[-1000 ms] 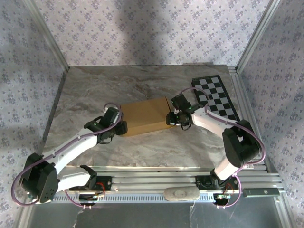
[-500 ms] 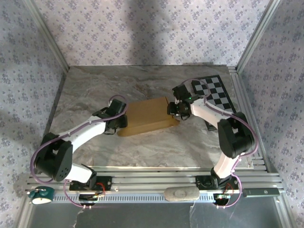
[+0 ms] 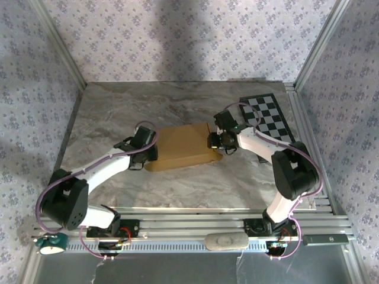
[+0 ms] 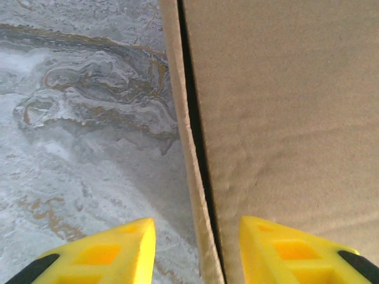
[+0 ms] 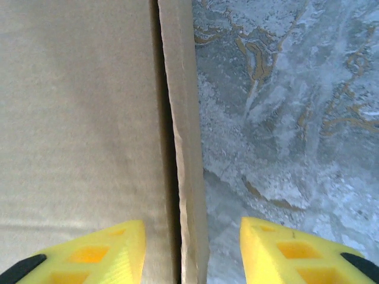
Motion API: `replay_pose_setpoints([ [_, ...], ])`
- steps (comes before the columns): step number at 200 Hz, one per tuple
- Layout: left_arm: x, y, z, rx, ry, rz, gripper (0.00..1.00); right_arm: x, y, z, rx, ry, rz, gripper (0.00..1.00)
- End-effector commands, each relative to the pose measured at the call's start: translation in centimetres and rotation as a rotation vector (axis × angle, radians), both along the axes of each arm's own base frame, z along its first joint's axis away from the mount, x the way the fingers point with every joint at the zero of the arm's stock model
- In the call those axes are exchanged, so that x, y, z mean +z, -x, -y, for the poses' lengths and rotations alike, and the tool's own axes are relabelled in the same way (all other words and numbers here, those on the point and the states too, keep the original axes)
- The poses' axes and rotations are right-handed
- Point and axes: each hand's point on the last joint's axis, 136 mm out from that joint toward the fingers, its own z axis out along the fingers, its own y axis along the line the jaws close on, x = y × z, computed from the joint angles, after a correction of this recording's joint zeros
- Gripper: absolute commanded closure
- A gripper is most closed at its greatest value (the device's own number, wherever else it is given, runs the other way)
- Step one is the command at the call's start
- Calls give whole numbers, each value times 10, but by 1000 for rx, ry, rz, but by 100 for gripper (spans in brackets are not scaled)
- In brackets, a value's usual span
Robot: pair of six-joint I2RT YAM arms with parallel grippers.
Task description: Fold the paper box
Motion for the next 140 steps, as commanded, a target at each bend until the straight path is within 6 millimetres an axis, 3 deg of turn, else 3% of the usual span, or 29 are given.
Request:
replay_pose_setpoints([
  [1, 26, 3, -10, 10, 24, 43, 55, 18, 4, 12, 3, -63, 46, 51],
  [45, 37, 9, -23, 53, 208, 58, 45, 27, 8, 13, 15, -267, 75, 46],
  [75, 33, 27, -12, 67, 341, -5, 48, 16, 13, 10, 12, -325, 11, 47],
  [95, 47, 49, 0, 64, 388, 45, 48, 22, 20, 17, -29, -323, 37, 48],
  [118, 74, 73, 16, -90, 218, 223, 48, 38, 28, 35, -68, -245, 145, 49],
  [140, 81, 87, 38, -313, -15, 351, 49, 46, 30, 55, -121, -170, 224, 49],
])
